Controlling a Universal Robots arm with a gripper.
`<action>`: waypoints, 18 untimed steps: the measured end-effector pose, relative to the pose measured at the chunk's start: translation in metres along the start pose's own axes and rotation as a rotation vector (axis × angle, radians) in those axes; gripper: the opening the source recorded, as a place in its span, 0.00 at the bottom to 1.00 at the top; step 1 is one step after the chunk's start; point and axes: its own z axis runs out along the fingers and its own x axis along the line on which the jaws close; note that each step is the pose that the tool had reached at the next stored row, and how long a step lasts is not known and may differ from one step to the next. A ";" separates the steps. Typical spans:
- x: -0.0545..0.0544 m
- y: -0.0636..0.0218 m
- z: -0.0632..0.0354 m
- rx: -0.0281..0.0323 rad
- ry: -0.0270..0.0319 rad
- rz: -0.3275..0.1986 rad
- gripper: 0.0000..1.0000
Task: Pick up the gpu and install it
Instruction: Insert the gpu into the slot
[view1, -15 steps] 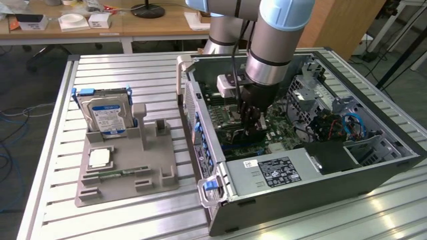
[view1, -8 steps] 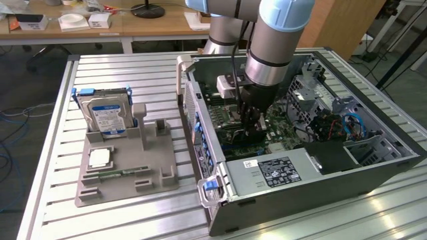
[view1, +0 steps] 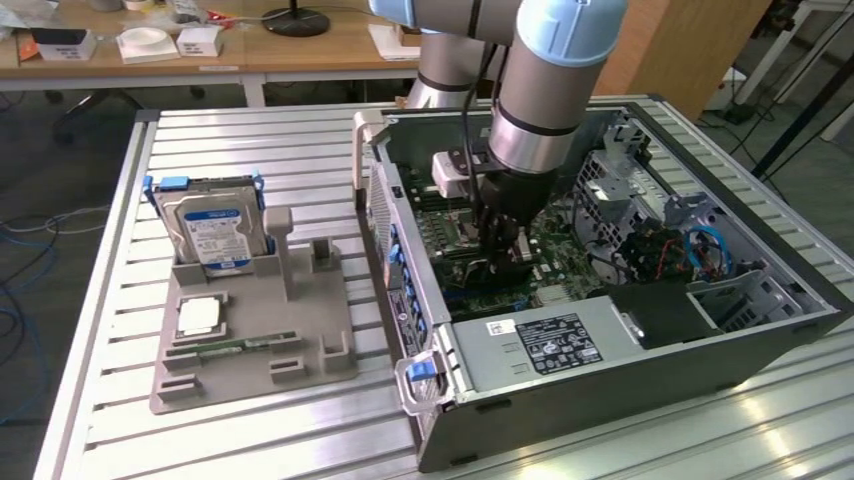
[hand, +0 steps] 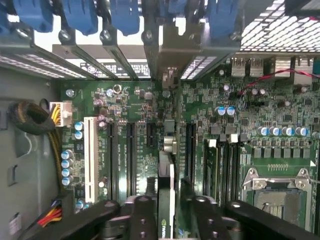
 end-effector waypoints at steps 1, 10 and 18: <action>0.000 -0.0001 -0.0005 -0.0006 0.0010 0.000 0.38; 0.000 -0.0001 -0.0186 -0.0006 0.0012 0.000 0.51; -0.002 0.0000 -0.0319 -0.0005 0.0027 -0.001 0.37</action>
